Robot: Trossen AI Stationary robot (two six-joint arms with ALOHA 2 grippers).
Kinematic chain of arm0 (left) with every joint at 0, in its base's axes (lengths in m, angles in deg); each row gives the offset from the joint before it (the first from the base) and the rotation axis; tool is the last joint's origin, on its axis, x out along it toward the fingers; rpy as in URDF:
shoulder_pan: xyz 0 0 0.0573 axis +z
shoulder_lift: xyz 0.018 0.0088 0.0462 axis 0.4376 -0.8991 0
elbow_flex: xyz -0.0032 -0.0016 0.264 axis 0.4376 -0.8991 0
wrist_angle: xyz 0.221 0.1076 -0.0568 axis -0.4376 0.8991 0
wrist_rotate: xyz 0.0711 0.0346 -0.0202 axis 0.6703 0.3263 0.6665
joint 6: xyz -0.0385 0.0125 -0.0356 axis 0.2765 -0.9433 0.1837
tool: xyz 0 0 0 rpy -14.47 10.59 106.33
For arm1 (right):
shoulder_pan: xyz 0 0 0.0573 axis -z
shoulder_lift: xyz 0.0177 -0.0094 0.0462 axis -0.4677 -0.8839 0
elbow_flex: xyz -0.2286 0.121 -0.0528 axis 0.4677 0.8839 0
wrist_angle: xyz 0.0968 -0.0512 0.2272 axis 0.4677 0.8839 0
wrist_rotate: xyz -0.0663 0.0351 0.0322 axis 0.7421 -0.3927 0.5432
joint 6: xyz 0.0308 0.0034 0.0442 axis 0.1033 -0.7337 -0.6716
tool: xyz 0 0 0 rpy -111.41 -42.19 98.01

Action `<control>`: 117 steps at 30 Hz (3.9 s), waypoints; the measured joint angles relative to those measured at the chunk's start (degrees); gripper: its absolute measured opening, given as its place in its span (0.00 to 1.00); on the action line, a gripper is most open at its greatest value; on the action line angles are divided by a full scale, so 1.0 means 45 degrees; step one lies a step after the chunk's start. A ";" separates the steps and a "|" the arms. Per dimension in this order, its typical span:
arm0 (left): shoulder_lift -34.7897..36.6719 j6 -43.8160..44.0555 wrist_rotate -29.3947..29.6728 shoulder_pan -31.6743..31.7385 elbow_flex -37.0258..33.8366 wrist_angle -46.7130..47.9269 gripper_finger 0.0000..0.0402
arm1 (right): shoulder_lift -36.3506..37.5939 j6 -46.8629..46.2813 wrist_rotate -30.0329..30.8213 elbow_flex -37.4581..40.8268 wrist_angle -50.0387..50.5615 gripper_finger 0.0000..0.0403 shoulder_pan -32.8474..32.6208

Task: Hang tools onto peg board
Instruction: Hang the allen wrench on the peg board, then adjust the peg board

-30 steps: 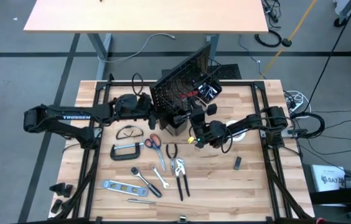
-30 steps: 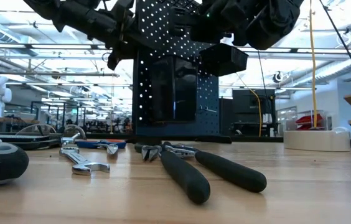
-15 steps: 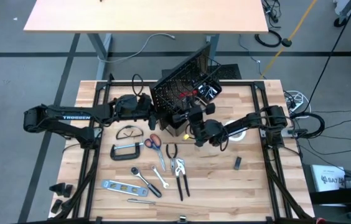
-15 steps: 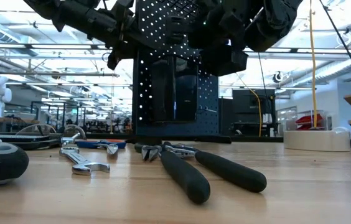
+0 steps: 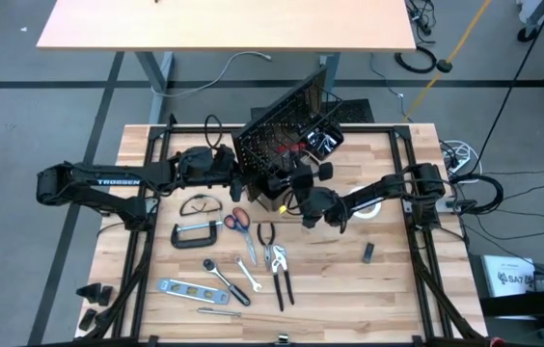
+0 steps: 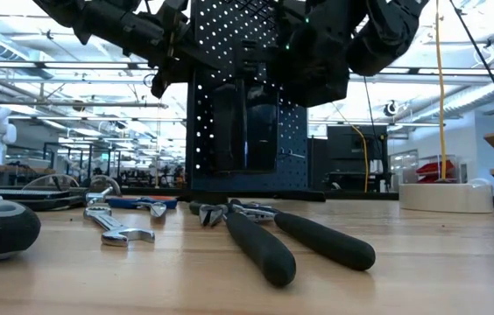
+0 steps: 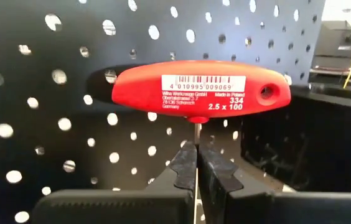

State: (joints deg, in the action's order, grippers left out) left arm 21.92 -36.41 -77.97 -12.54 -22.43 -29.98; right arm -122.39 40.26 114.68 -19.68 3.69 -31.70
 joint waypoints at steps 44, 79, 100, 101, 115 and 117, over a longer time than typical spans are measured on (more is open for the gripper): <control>0.0015 -0.0030 0.0136 0.0000 -0.0005 0.0019 0.31 | 0.0876 -0.1504 0.0349 0.0256 0.1329 0.46 -0.0560; 0.0024 0.0170 0.0185 0.0025 -0.0005 0.0039 0.31 | 0.4511 -1.1098 -0.7082 0.0253 1.2818 0.46 0.0242; 0.0019 -0.0039 0.0219 0.0107 -0.0004 0.0190 0.31 | 0.4921 -0.9878 -1.2245 0.0253 1.3972 0.46 0.0243; 0.0019 -0.0050 0.0223 0.0107 0.0001 0.0222 0.31 | 0.4964 -0.9815 -1.2278 0.0253 1.4035 0.46 0.0243; 0.0514 -0.1099 0.0173 0.0689 0.0015 0.1251 0.30 | 0.6801 -0.8975 -1.2380 0.0253 1.6452 0.46 -0.1446; 0.0695 -0.1557 0.0152 0.0934 0.0015 0.1773 0.30 | 0.7166 -0.8942 -1.2366 0.0253 1.7097 0.46 -0.1850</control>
State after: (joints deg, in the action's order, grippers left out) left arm 25.04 -43.42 -77.29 -8.34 -22.37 -22.00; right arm -90.15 0.02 59.03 -18.54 80.62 -40.03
